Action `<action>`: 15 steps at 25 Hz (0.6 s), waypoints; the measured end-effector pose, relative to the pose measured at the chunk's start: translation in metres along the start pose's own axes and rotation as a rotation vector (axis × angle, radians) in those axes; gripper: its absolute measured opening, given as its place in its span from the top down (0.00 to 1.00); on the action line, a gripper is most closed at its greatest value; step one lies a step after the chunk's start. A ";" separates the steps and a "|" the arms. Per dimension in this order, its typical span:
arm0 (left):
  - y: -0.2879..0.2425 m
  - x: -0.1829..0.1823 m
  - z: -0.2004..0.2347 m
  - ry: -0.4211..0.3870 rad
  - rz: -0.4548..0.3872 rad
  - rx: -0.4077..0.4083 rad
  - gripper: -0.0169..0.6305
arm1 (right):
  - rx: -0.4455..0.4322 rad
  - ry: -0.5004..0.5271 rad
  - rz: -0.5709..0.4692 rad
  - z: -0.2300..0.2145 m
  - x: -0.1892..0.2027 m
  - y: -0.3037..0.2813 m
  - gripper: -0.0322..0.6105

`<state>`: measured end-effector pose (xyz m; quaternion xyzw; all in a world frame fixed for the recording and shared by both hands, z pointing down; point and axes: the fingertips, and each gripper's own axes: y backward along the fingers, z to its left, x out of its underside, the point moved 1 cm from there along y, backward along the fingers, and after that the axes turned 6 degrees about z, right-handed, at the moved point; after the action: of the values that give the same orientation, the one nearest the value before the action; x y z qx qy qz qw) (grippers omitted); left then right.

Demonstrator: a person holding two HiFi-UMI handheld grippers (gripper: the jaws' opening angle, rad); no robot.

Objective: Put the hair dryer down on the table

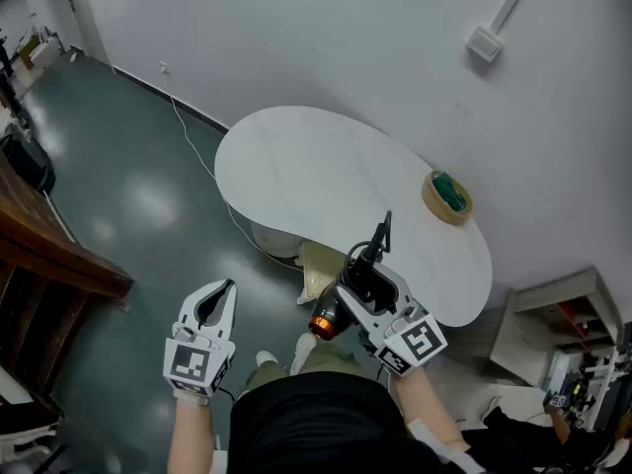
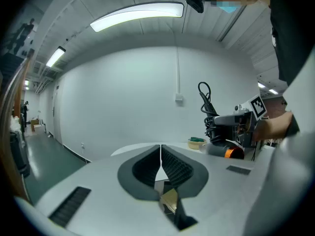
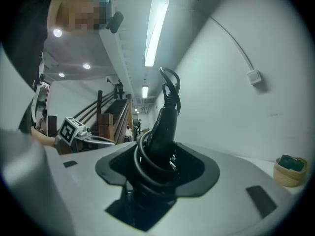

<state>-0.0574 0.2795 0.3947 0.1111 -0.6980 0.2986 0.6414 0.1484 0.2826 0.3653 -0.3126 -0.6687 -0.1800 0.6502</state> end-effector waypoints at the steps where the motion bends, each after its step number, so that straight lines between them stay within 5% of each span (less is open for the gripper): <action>1: -0.003 0.002 0.000 0.000 0.000 0.002 0.95 | 0.001 -0.002 -0.003 -0.001 0.001 0.000 0.56; 9: -0.016 0.006 -0.007 -0.031 0.020 0.024 0.95 | -0.008 -0.021 -0.019 -0.007 0.009 -0.001 0.56; 15: -0.079 -0.010 -0.034 -0.021 0.087 0.012 0.95 | -0.039 -0.115 -0.054 -0.088 0.011 0.011 0.56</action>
<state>0.0152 0.2330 0.4065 0.0877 -0.7069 0.3290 0.6199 0.2226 0.2353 0.3820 -0.3170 -0.7094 -0.1921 0.5995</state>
